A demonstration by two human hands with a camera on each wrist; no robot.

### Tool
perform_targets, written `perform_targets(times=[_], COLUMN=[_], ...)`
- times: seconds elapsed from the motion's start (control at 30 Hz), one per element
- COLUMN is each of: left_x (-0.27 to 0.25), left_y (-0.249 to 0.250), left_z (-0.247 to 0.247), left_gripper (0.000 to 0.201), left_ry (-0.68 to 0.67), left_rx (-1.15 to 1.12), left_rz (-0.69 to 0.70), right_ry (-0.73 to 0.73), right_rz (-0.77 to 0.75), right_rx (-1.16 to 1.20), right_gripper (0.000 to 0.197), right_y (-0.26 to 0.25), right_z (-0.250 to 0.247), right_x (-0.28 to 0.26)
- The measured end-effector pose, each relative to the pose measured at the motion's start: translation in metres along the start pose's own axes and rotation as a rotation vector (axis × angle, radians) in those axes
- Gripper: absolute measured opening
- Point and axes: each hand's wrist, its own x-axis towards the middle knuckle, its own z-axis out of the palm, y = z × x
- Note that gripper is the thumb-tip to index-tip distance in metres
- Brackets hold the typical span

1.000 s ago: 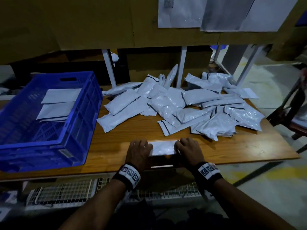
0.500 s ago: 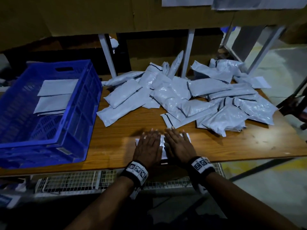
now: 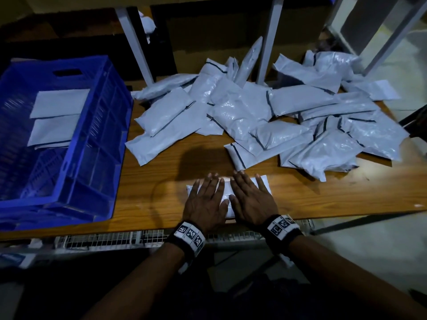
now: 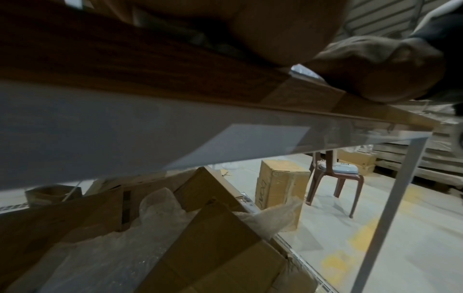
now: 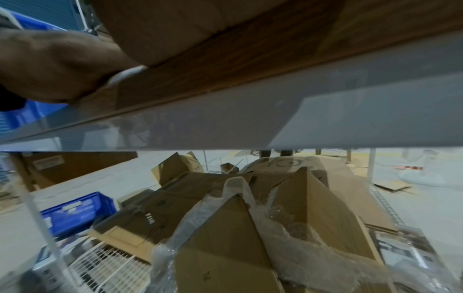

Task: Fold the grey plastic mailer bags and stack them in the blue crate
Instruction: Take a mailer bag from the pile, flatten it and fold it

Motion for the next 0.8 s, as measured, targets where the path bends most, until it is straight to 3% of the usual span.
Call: perform_targets(times=[0.27, 0.57, 0.8], left_x=[0.0003, -0.0002, -0.0004], left_y=[-0.0016, -0.0004, 0.0023], left_z=[0.0017, 0.0039, -0.0019], left_gripper=[0.07, 0.061, 0.062], left_ry=[0.051, 0.104, -0.012], left_rx=[-0.13, -0.126, -0.058], left_rz=[0.002, -0.03, -0.088], right_ry=[-0.003, 0.04, -0.022], right_rz=[0.031, 0.03, 0.064], right_rx=[0.03, 0.01, -0.051], right_gripper=[0.061, 0.056, 0.059], right_y=[-0.0016, -0.0017, -0.0076], right_z=[0.0, 0.0051, -0.0026], right_x=[0.0025, 0.0017, 0.0022])
